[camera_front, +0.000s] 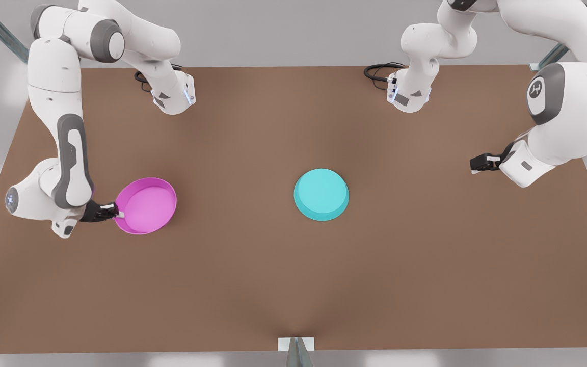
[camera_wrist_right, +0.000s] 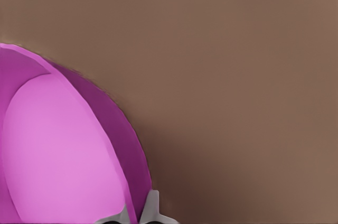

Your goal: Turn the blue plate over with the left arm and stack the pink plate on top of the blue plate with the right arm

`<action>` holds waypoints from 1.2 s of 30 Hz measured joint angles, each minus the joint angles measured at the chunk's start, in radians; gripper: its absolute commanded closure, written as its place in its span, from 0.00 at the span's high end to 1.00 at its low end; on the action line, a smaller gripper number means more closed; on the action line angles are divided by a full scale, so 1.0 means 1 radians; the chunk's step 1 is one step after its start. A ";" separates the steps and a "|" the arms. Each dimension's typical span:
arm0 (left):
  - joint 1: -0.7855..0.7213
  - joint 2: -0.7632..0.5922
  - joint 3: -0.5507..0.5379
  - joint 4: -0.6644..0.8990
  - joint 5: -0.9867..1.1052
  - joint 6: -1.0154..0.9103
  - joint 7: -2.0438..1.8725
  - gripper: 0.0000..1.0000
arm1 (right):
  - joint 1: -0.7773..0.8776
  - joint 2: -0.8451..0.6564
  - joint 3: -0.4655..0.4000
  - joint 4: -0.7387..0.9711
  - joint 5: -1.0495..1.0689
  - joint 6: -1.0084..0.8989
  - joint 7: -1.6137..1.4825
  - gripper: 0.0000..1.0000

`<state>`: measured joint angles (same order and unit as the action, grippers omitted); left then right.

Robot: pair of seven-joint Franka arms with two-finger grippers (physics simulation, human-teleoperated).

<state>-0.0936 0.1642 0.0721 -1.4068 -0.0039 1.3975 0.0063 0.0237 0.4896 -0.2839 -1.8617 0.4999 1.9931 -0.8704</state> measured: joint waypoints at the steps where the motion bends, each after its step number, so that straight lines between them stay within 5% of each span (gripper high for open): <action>1: 0.000 0.000 0.000 0.000 0.000 0.000 0.000 1.00 | 0.045 0.002 0.000 0.029 -0.001 -0.015 -0.001 0.21; 14: 0.000 0.000 0.000 -0.001 0.000 -0.009 0.000 1.00 | 0.482 0.104 0.051 0.258 0.004 -0.004 0.450 0.21; 18: 0.001 0.001 0.000 -0.001 0.001 -0.009 0.000 1.00 | 0.562 0.139 0.127 0.365 0.006 -0.005 0.714 0.21; 28: 0.000 0.002 0.001 -0.001 0.000 -0.009 0.000 1.00 | 0.672 0.217 0.292 0.495 0.012 0.058 1.070 0.21; 36: 0.001 0.006 0.000 -0.002 0.000 -0.012 0.000 1.00 | 0.669 0.227 0.295 0.475 0.003 0.087 1.059 0.21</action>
<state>-0.0930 0.1702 0.0722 -1.4088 -0.0035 1.3852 0.0061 0.6926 0.7168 0.0113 -1.3868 0.5027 2.0798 0.1890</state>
